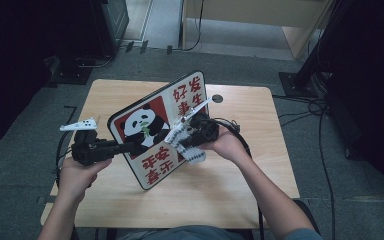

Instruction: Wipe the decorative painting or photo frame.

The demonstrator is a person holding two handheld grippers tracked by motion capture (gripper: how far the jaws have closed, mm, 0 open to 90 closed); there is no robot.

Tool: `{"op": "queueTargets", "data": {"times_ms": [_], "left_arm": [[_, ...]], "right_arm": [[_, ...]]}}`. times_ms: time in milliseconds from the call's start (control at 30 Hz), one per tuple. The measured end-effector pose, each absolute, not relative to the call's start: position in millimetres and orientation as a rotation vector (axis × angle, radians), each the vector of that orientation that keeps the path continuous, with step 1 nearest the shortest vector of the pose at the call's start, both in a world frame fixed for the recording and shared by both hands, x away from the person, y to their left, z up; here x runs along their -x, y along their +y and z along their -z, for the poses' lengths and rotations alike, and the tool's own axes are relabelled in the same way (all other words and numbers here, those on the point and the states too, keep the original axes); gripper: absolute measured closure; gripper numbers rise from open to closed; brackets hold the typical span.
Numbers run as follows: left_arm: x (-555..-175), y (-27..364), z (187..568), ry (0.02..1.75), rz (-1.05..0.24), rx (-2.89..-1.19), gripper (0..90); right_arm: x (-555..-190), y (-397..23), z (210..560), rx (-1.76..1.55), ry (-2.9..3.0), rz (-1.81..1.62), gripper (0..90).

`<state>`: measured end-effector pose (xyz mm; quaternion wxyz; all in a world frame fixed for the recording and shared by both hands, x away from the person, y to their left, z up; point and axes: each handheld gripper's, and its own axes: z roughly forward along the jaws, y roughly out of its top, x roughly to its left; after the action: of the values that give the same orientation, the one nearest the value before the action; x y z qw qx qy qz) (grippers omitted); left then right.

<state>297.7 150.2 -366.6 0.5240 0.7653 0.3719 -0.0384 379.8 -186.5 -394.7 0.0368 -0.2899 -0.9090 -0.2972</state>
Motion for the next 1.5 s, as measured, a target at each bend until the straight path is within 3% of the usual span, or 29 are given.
{"op": "queueTargets", "data": {"times_ms": [1067, 1500], "left_arm": [[-297.2, 149.9, 366.4, 0.890, 0.088, -1.834, 75.4], [-296.6, 149.3, 366.3, 0.894, 0.085, -1.829, 75.3]], "right_arm": [[-368.7, -188.0, 450.4, 0.890, -2.756, 0.745, 75.6], [-365.9, -188.3, 433.5, 0.870, -2.752, 0.794, 76.4]]}}
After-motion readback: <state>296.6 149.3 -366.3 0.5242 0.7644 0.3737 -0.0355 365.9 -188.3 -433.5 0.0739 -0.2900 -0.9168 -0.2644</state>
